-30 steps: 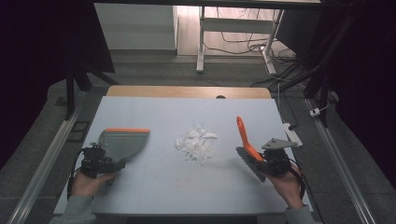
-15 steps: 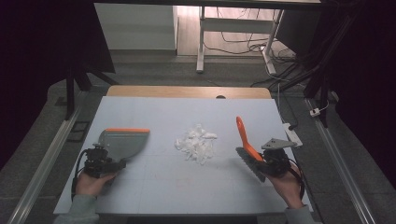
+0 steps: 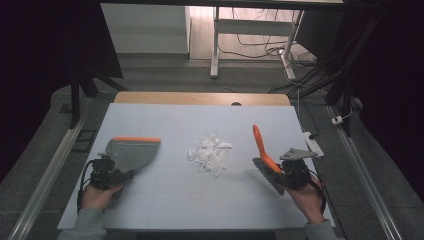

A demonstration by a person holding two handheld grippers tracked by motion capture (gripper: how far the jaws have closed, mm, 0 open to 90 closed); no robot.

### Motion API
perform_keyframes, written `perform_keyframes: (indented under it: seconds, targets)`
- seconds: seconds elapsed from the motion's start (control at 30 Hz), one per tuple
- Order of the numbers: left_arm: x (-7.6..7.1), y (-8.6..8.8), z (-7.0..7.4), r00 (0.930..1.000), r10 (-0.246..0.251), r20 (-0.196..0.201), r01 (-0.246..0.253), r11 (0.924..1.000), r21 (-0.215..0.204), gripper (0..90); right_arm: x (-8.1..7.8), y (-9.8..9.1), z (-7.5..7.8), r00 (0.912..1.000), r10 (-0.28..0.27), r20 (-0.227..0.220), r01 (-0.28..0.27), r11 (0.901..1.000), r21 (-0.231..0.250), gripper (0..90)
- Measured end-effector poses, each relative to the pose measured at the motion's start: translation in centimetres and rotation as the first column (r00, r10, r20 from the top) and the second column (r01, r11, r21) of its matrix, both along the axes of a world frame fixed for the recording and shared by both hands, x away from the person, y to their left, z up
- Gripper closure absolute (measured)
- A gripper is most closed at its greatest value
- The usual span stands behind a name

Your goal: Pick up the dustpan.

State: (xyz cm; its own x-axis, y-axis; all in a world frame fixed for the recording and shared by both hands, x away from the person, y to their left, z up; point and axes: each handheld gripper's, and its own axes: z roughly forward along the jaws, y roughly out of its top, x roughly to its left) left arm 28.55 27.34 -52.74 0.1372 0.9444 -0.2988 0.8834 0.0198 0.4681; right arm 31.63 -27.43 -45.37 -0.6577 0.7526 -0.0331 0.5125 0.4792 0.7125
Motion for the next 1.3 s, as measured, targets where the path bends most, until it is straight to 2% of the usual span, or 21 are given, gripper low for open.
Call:
perform_keyframes:
  seconds: [0.27,0.53,1.13,1.3]
  targets:
    - [0.0,0.2,0.0,0.9999,0.014,0.006,-0.014,0.9999,-0.008,60.2,0.0,0.1,-0.1,1.0,0.001,-0.003,-0.001,1.0,-0.005,70.2]
    - [-0.1,0.5,0.0,0.9997,0.016,0.017,-0.015,0.9998,-0.013,60.9,0.0,0.2,-0.1,1.0,0.002,-0.002,-0.002,1.0,-0.005,70.2]
    - [-0.5,1.2,0.3,0.9976,0.006,0.069,-0.005,0.9999,-0.016,61.3,-0.1,0.2,0.0,1.0,0.004,0.004,-0.004,1.0,-0.004,70.2]
    - [-0.7,1.4,0.5,0.9953,0.008,0.096,-0.007,0.9999,-0.015,61.3,-0.2,0.2,0.1,0.9999,0.007,0.013,-0.007,1.0,-0.003,70.2]
